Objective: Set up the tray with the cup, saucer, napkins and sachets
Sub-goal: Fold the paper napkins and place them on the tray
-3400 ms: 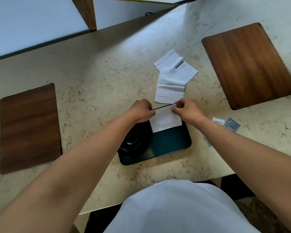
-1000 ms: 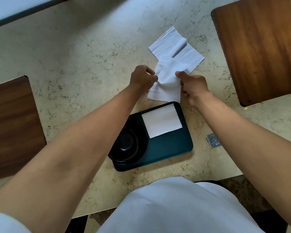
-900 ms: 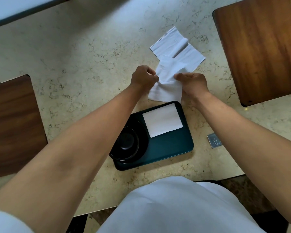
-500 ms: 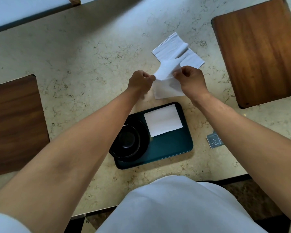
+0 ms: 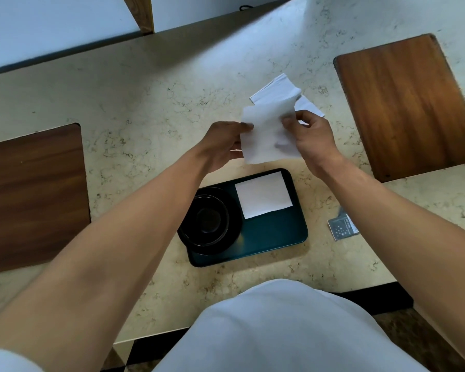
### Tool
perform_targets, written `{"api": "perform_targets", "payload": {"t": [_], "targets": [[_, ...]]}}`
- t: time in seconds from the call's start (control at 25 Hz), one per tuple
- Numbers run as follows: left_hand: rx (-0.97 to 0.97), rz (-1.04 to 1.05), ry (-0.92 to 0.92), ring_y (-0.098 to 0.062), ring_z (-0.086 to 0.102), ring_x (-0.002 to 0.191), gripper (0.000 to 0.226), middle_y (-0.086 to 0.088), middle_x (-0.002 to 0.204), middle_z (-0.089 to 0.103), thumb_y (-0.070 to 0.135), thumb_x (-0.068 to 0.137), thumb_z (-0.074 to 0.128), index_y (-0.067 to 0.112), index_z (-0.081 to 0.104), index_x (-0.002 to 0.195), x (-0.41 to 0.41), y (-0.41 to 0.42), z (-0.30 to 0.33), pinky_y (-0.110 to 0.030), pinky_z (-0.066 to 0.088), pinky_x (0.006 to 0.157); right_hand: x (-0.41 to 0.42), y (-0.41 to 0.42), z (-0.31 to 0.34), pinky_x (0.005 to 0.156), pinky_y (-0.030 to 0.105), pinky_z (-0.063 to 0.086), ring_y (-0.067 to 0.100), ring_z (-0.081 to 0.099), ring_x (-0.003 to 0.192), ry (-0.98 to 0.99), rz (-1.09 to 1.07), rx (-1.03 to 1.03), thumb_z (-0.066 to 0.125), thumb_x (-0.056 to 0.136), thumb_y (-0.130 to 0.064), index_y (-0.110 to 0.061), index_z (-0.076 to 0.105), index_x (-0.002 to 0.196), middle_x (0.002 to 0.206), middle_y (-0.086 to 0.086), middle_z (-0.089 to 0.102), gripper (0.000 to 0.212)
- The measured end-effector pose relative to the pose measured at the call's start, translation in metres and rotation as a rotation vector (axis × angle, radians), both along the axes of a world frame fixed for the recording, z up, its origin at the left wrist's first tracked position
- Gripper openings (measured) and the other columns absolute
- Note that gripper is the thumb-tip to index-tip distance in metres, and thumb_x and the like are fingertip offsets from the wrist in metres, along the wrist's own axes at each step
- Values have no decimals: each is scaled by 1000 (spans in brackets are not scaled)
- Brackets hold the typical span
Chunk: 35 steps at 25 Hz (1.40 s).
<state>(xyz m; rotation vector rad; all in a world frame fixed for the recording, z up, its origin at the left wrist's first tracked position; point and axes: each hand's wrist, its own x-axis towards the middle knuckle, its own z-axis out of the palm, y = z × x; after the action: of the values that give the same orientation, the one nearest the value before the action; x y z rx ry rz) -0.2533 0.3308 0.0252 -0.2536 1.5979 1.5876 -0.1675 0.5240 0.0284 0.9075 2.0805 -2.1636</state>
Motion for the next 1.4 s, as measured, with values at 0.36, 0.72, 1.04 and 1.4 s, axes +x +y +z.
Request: {"api": "perform_targets", "payload": {"t": [0.36,0.72,1.04,1.4], "targets": [[-26,-9,163,-26,68,69,28,-14,83,74,0,90,69,-7,67,117,36,-34,38,-41,57,77,20,-19,21,82,50,63,17,68,79,31,33,159,68,93,-33,-23,75,83,86,1,74,16],[-24,193,257,-27,65,65,18,-20,88,66,-14,89,58,-6,67,104,69,-51,65,-37,62,66,44,-36,49,75,45,64,19,71,74,120,131,88,62,87,-16,-33,80,90,87,3,77,25],[92,267,254,-26,68,63,14,-19,88,70,-13,91,60,-8,69,100,88,-58,70,-39,63,67,56,-39,63,73,42,64,19,74,76,198,182,-43,67,88,-18,-21,82,92,90,0,79,16],[43,234,289,-22,66,65,28,-8,83,76,4,92,53,4,77,79,92,-58,74,-33,58,63,65,-31,59,73,42,58,22,73,80,103,110,-104,47,85,-30,-18,81,80,93,6,76,37]]}}
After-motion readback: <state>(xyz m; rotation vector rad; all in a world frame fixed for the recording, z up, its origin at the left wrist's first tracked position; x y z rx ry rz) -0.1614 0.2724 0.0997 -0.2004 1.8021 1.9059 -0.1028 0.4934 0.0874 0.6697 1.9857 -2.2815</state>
